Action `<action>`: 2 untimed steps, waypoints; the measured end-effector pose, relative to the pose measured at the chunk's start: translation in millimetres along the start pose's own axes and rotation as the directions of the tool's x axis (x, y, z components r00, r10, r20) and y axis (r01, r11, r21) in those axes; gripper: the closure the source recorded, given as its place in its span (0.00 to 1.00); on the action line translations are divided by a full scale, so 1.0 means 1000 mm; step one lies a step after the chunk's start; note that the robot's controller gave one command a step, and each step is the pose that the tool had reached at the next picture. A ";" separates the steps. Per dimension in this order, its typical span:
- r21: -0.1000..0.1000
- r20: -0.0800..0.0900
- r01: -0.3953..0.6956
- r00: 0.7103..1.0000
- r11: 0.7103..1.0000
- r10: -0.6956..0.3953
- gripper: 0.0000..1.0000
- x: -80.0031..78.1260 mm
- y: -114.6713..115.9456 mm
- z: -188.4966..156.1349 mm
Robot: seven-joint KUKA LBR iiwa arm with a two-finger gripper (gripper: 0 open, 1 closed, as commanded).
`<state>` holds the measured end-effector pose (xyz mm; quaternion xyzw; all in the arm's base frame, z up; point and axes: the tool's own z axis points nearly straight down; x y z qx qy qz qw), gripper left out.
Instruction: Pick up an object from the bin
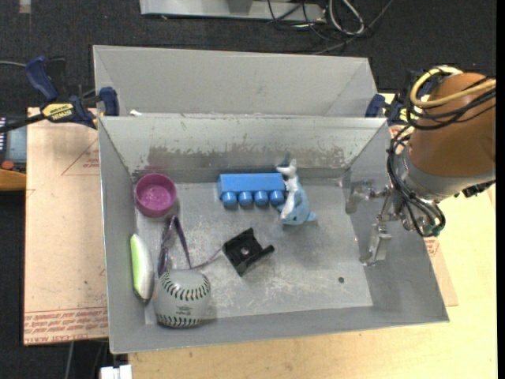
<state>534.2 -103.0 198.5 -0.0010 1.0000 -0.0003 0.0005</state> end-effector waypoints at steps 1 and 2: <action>-0.001 0.004 -0.115 0.993 0.993 0.115 0.00 -0.025 -0.043 -0.021; -0.001 0.003 -0.048 0.999 0.999 0.048 0.00 -0.059 0.022 0.055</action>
Offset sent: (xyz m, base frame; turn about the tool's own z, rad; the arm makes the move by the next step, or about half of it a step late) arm 0.0581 0.0208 -0.0545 0.0518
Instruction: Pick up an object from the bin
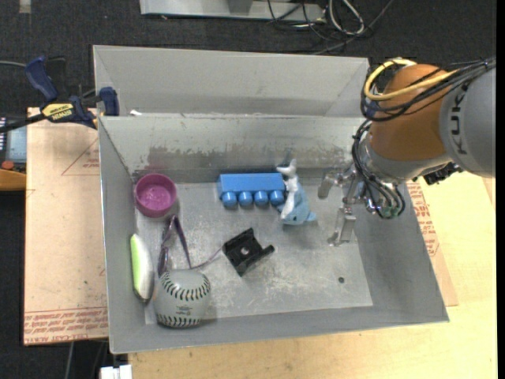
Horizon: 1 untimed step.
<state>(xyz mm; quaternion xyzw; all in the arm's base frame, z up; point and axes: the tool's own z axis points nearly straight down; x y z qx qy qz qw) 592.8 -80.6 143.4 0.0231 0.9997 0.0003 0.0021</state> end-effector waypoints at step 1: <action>-0.004 -0.012 0.000 1.000 1.000 0.000 0.00 -0.004 0.004 0.004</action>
Offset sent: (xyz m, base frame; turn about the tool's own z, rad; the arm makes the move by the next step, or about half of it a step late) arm 0.0337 0.0116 -0.0173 0.0789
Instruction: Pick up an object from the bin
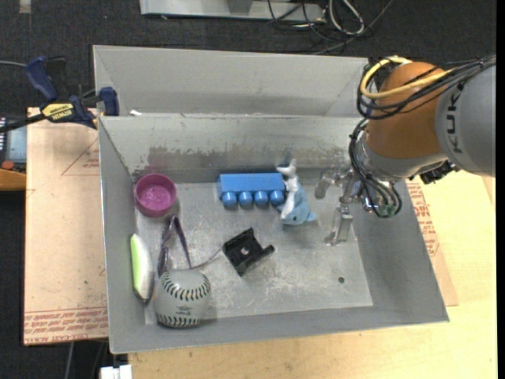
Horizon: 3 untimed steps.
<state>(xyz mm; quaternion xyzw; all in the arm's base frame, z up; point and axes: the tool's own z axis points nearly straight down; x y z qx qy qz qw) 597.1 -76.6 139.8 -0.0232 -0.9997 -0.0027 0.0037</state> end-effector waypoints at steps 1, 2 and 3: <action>0.003 0.017 -0.057 0.998 0.998 0.057 0.00 -0.021 -0.006 -0.023; -0.005 -0.005 -0.040 0.999 0.999 0.040 0.00 -0.030 0.036 0.041; -0.005 -0.004 -0.041 0.999 0.999 0.041 0.00 -0.030 0.035 0.039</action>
Offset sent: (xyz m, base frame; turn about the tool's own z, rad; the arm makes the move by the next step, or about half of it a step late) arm 0.0313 0.0310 -0.0374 0.0455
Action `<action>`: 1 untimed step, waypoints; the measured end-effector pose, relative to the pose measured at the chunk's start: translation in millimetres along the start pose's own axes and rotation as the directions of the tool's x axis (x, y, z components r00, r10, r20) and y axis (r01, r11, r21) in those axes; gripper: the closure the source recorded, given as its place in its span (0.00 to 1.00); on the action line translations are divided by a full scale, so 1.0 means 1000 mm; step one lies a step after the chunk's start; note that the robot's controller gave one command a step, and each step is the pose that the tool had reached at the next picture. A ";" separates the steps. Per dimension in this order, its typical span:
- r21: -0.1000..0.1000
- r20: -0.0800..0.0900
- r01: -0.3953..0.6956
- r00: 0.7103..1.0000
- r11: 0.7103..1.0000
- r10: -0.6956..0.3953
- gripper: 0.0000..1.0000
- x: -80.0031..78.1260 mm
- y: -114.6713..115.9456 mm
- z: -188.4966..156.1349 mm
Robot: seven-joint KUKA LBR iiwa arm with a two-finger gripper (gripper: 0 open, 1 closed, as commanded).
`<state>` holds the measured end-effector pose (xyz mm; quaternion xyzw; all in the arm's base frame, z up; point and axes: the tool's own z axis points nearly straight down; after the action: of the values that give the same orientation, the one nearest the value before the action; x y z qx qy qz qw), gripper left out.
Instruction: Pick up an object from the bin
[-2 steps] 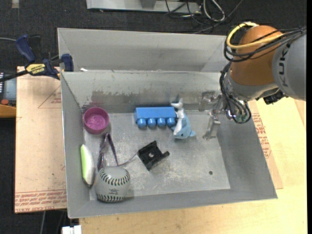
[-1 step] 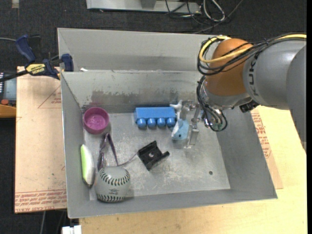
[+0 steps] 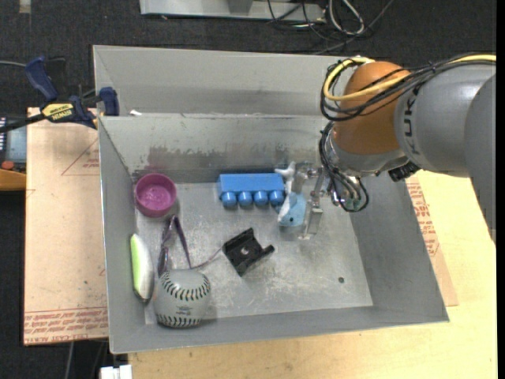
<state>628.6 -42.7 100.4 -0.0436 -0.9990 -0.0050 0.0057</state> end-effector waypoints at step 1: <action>0.000 0.004 0.335 0.942 0.942 -0.335 0.00 -0.027 -0.009 -0.012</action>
Offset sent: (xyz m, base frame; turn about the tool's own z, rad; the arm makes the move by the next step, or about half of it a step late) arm 0.0122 0.0354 -0.0304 -0.0136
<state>655.1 -54.5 112.1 0.1267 -0.9919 -0.0061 0.0029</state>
